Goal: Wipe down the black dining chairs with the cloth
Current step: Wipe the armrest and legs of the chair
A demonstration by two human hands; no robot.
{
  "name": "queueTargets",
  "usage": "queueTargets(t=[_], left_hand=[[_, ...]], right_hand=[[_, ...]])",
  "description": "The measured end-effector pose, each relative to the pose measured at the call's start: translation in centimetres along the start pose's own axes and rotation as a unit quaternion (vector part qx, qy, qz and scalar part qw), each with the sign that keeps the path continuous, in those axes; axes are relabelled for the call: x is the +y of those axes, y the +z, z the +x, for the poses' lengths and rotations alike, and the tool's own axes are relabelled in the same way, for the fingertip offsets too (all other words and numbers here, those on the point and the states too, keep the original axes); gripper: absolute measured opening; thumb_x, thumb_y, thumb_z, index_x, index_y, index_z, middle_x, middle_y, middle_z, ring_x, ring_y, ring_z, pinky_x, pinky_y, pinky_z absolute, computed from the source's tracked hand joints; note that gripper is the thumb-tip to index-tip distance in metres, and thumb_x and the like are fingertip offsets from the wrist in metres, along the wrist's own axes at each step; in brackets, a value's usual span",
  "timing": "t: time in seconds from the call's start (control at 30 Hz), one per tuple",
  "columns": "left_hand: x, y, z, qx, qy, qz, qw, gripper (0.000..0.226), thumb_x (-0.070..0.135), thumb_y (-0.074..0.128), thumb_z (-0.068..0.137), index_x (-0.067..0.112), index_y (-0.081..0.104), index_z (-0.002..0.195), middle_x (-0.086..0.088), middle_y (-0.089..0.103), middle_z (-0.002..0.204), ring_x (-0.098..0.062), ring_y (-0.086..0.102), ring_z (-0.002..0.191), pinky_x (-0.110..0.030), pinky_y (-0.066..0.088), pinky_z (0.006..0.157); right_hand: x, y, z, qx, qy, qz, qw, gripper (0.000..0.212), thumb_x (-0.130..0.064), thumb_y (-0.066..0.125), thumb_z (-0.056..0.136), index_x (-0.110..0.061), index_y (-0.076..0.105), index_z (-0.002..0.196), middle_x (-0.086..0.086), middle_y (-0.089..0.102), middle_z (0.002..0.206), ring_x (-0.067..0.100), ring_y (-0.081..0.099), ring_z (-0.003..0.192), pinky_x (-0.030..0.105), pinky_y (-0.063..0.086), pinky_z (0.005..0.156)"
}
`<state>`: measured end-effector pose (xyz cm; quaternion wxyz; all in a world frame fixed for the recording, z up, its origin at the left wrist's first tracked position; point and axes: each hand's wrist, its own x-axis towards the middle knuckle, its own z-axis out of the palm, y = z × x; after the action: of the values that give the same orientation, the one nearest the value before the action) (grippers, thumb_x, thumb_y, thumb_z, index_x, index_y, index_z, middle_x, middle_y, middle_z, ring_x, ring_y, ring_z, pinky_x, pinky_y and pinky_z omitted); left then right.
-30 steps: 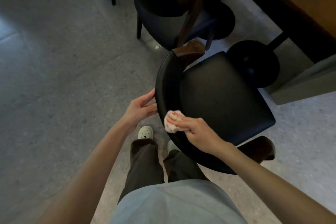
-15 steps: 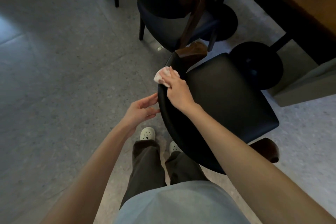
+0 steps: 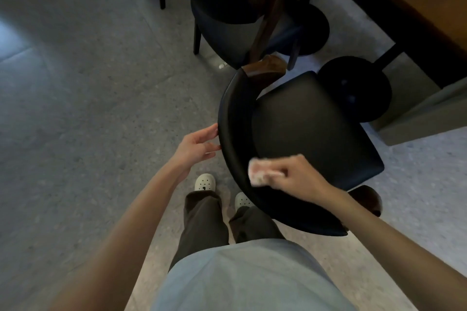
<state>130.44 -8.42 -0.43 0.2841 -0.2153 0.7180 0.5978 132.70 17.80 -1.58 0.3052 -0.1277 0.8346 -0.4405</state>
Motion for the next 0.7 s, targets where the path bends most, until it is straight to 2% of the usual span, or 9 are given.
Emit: queueTargets(t=[0.03, 0.1, 0.17, 0.27, 0.37, 0.53, 0.6, 0.63, 0.7], left_hand=[[0.0, 0.2, -0.1, 0.003, 0.001, 0.001, 1.0, 0.058, -0.001, 0.054, 0.093, 0.027, 0.043, 0.143, 0.005, 0.046, 0.146, -0.004, 0.066, 0.102, -0.026, 0.052, 0.087], [0.0, 0.5, -0.3, 0.008, 0.002, -0.001, 1.0, 0.057, 0.0, 0.052, 0.094, 0.026, 0.042, 0.144, 0.006, 0.045, 0.147, -0.003, 0.064, 0.104, -0.028, 0.051, 0.09], [0.2, 0.9, -0.4, 0.011, 0.001, -0.003, 1.0, 0.056, 0.001, 0.05, 0.096, 0.025, 0.04, 0.145, 0.007, 0.044, 0.147, -0.003, 0.062, 0.106, -0.03, 0.05, 0.092], [1.0, 1.3, -0.1, 0.021, 0.007, 0.021, 1.0, 0.056, 0.0, 0.045, 0.097, 0.024, 0.036, 0.147, 0.008, 0.04, 0.149, -0.011, 0.056, 0.117, -0.029, 0.048, 0.092], [2.1, 1.4, 0.7, 0.03, 0.017, 0.042, 0.999, 0.06, -0.003, 0.041, 0.097, 0.026, 0.032, 0.149, 0.007, 0.034, 0.153, -0.016, 0.051, 0.126, -0.03, 0.047, 0.094], [2.4, 2.0, 1.6, 0.059, 0.022, 0.065, 0.996, 0.067, -0.006, 0.044, 0.093, 0.025, 0.028, 0.15, 0.003, 0.036, 0.151, -0.02, 0.049, 0.128, -0.032, 0.046, 0.097], [2.6, 2.0, 2.0, 0.076, 0.016, 0.063, 0.995, 0.07, -0.006, 0.044, 0.092, 0.025, 0.024, 0.151, 0.004, 0.04, 0.148, -0.02, 0.054, 0.122, -0.03, 0.048, 0.091], [2.8, 1.9, 2.4, 0.085, 0.013, 0.062, 0.994, 0.069, -0.005, 0.045, 0.092, 0.024, 0.024, 0.151, 0.003, 0.044, 0.146, -0.019, 0.056, 0.12, -0.029, 0.049, 0.089], [3.6, 1.8, 3.1, 0.097, 0.011, 0.076, 0.992, 0.063, 0.0, 0.046, 0.095, 0.021, 0.026, 0.151, 0.001, 0.051, 0.14, -0.019, 0.052, 0.125, -0.037, 0.045, 0.101]], right_hand=[[-0.9, -0.1, 1.3, 0.054, 0.003, 0.042, 0.998, 0.039, -0.012, 0.064, 0.09, -0.032, 0.064, 0.123, -0.007, 0.071, 0.112, 0.002, 0.067, 0.096, 0.035, 0.056, 0.088], [-2.8, -0.2, 5.1, 0.128, 0.012, 0.096, 0.987, 0.05, -0.003, 0.058, 0.089, -0.026, 0.058, 0.132, -0.003, 0.065, 0.124, 0.011, 0.062, 0.112, 0.037, 0.05, 0.099], [-4.1, -0.3, 9.5, 0.144, 0.011, 0.085, 0.986, 0.061, 0.005, 0.048, 0.088, -0.02, 0.047, 0.142, 0.004, 0.05, 0.144, 0.021, 0.046, 0.133, 0.04, 0.038, 0.112], [-4.4, 0.0, 15.0, 0.147, 0.044, 0.071, 0.986, 0.065, 0.007, 0.038, 0.091, -0.018, 0.033, 0.151, 0.006, 0.027, 0.158, 0.025, 0.025, 0.145, 0.038, 0.023, 0.119], [-3.9, 1.4, 15.8, 0.164, 0.051, 0.048, 0.984, 0.065, 0.004, 0.037, 0.094, -0.02, 0.027, 0.153, 0.006, 0.028, 0.157, 0.028, 0.032, 0.142, 0.035, 0.026, 0.116], [-1.7, 3.7, 7.5, 0.072, -0.004, 0.051, 0.996, 0.057, 0.002, 0.046, 0.094, -0.022, 0.04, 0.146, 0.0, 0.04, 0.151, 0.013, 0.034, 0.14, 0.032, 0.026, 0.118], [-0.6, 3.7, 3.8, 0.022, -0.017, 0.041, 0.999, 0.055, 0.002, 0.05, 0.093, -0.025, 0.044, 0.14, -0.003, 0.046, 0.147, 0.002, 0.037, 0.135, 0.025, 0.029, 0.116], [0.0, 3.4, 2.3, -0.006, -0.015, 0.03, 0.999, 0.051, 0.0, 0.052, 0.093, -0.027, 0.046, 0.136, -0.003, 0.05, 0.143, -0.001, 0.044, 0.129, 0.022, 0.035, 0.111], [1.1, 2.1, 0.2, -0.058, 0.0, 0.006, 0.998, 0.044, -0.004, 0.055, 0.092, -0.029, 0.055, 0.128, -0.004, 0.061, 0.132, -0.002, 0.058, 0.112, 0.018, 0.047, 0.097]])
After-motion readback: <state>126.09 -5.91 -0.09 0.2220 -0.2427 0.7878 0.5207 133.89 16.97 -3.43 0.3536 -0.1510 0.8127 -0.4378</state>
